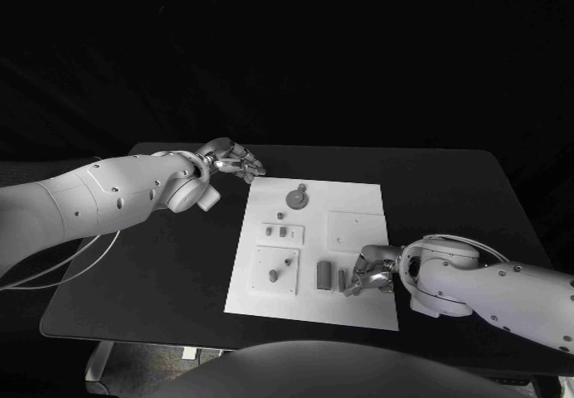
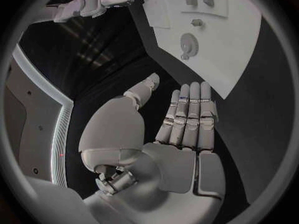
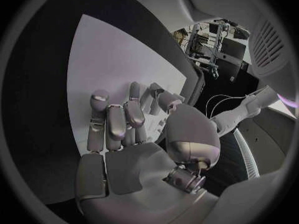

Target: Assemble the parts on the task board

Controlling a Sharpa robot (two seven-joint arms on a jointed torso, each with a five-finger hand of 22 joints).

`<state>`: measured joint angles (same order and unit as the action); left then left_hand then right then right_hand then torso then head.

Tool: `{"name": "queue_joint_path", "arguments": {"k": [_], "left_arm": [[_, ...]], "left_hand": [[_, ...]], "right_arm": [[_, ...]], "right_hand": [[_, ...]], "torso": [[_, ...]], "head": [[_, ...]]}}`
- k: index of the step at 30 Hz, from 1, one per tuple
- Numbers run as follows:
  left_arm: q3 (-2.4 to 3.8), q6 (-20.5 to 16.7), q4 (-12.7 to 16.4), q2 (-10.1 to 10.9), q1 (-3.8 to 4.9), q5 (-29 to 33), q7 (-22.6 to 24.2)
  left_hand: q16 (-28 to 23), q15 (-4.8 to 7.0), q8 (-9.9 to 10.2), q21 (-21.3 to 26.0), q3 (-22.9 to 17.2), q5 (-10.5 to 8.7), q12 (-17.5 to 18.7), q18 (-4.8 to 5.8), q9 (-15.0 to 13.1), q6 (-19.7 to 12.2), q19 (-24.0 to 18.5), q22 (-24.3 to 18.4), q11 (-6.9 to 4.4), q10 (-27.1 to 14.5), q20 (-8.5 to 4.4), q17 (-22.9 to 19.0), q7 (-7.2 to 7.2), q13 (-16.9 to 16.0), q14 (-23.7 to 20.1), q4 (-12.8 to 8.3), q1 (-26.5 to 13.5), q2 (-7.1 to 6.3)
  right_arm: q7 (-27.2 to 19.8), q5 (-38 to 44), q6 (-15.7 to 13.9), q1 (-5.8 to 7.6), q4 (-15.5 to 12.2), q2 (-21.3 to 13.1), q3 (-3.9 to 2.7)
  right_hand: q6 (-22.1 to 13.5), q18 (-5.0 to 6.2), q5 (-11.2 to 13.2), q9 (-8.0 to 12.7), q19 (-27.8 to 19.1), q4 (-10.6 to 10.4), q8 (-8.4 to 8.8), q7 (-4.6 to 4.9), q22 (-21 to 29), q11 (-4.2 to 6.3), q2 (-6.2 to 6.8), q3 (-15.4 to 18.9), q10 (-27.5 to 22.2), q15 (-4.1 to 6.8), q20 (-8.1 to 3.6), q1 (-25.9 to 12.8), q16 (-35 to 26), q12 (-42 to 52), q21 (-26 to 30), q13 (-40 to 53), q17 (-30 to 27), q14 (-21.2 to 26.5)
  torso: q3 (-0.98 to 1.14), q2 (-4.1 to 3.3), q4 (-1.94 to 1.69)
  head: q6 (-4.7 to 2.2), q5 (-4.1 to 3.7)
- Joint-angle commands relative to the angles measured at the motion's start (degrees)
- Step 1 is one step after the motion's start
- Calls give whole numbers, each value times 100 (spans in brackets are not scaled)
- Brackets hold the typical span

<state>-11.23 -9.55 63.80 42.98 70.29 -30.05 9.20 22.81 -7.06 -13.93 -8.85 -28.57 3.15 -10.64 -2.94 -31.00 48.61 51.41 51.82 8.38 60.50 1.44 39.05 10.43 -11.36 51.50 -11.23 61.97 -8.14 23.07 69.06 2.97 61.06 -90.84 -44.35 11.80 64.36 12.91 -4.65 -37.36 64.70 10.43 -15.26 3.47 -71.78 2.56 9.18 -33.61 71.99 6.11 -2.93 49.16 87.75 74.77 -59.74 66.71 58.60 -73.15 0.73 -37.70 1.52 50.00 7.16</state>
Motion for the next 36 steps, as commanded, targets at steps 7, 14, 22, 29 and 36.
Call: {"name": "queue_joint_path", "arguments": {"k": [7, 14, 22, 29, 36], "left_arm": [[3, 58, 8, -4, 6, -11, 32], [3, 58, 10, -4, 6, -11, 31], [3, 56, 15, -2, 6, -11, 29], [3, 56, 14, -1, 6, -11, 27], [3, 60, 13, -5, 6, -11, 27]], "left_hand": [[-23, -35, -34, 34, -1, -29, 21, -94, 8, 52, -26, 9, 3, 43, 25, 12, -4, 5, -12, 31, -21, 16], [-24, -35, -34, 35, -1, -29, 22, -94, 9, 51, -26, 10, 3, 43, 25, 13, -4, 5, -12, 31, -20, 16], [-26, -35, -35, 36, 0, -29, 22, -94, 10, 51, -26, 11, 3, 43, 26, 15, -4, 5, -12, 31, -19, 16], [-27, -35, -35, 36, 1, -29, 23, -94, 11, 51, -26, 13, 3, 43, 26, 16, -4, 5, -12, 31, -19, 16], [-29, -35, -36, 37, 1, -29, 23, -94, 12, 51, -26, 14, 3, 44, 26, 18, -4, 5, -12, 32, -19, 17]], "right_arm": [[-30, -130, -48, -4, -32, -24, -5], [-34, -130, -33, -4, -42, -9, -9], [-13, -14, -87, -4, 17, 10, -9], [3, -11, -97, -4, 55, 34, -9], [25, 54, -18, -4, 86, 102, -10]], "right_hand": [[19, 209, -2, 0, 22, -57, -23, 7, 11, 12, 51, -11, 23, 3, 9, -45, -30, 6, 41, -6, -4, -35], [20, 209, -2, 0, 25, -77, -24, 7, 12, 13, 45, -19, 22, 5, 7, -48, -30, 4, 41, -7, 2, -39], [21, 209, 0, 0, 28, -102, -25, 6, 12, 14, -5, -25, 27, 7, 3, -49, -30, 8, 41, 1, 8, -44], [22, 209, 5, -1, 24, -107, -26, 4, 6, 15, -131, 5, 32, 10, -1, -65, -26, 13, 37, 11, 25, -54], [21, 209, 5, -1, 12, -35, -27, 3, -4, 17, -244, 53, 33, 11, -5, -53, -25, 17, 33, 19, 34, -57]], "torso": [[2, 0, 2], [2, -1, 2], [-1, -1, 0], [1, 0, 1], [4, 0, 2]], "head": [[0, 6], [0, 2], [0, 0], [0, 0], [0, -1]]}}
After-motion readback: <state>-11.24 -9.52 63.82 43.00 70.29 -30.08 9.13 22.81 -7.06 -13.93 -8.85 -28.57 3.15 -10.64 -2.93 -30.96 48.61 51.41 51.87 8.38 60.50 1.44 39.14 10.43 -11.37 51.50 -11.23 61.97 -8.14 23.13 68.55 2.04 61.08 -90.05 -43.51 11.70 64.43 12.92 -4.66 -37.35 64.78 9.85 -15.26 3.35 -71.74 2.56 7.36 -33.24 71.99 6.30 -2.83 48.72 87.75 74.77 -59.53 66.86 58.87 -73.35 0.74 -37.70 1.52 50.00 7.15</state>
